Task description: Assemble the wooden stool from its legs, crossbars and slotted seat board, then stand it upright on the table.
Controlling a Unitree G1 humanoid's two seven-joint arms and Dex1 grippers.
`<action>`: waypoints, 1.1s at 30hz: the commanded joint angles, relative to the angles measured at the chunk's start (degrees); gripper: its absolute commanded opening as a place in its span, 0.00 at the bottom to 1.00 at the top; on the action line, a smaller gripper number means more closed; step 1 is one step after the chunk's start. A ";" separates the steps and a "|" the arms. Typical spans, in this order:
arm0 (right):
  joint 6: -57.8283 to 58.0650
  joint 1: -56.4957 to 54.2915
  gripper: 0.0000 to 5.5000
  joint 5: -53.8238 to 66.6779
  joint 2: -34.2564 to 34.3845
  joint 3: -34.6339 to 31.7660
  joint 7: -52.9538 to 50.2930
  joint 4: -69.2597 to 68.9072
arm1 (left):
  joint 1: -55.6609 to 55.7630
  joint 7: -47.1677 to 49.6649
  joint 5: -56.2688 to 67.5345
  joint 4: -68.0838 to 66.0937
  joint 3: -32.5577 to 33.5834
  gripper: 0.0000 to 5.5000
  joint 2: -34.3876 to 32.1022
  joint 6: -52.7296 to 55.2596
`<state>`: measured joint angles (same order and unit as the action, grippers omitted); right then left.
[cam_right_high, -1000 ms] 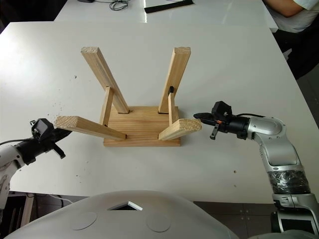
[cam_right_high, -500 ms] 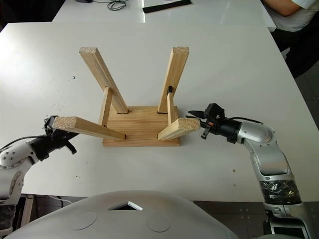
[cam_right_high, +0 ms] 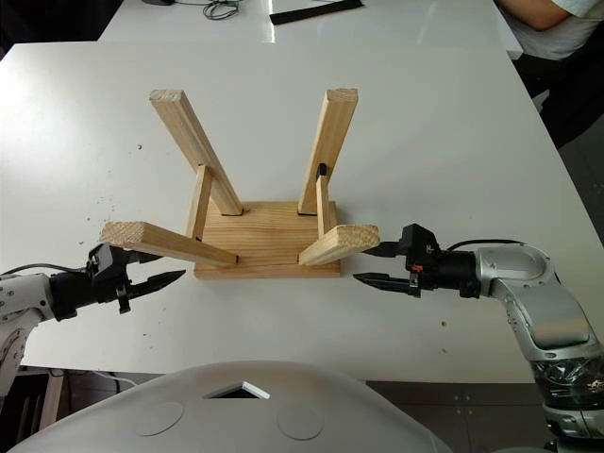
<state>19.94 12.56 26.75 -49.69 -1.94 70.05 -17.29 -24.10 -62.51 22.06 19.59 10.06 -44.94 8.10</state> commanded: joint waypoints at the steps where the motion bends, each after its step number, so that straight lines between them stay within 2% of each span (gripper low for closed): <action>1: -0.36 -2.75 0.47 -0.52 0.71 1.62 -0.45 -0.60 | -0.51 -2.26 -1.76 2.23 -2.33 0.40 -1.67 -2.72; 13: -0.58 -8.82 0.47 -1.67 5.83 9.18 -1.23 1.54 | 11.14 -1.22 -1.62 -1.75 -7.43 0.40 1.17 -2.70; 17: -1.36 -10.94 0.47 -2.70 7.03 11.20 -0.51 3.91 | 12.15 -1.76 -2.60 -2.78 -10.61 0.40 2.05 -3.79; 25: -1.70 -12.91 0.47 -3.01 9.22 12.55 -0.48 6.24 | 13.16 -1.38 -2.70 -4.67 -11.86 0.40 2.65 -4.92; 33: -2.29 -13.24 0.28 -2.82 9.66 13.81 1.02 7.55 | 15.86 -2.08 -0.42 -5.64 -13.26 0.40 4.56 -3.46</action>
<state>17.40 0.02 23.95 -40.29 11.23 70.18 -10.34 -9.27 -63.84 21.38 14.33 -2.32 -40.24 4.31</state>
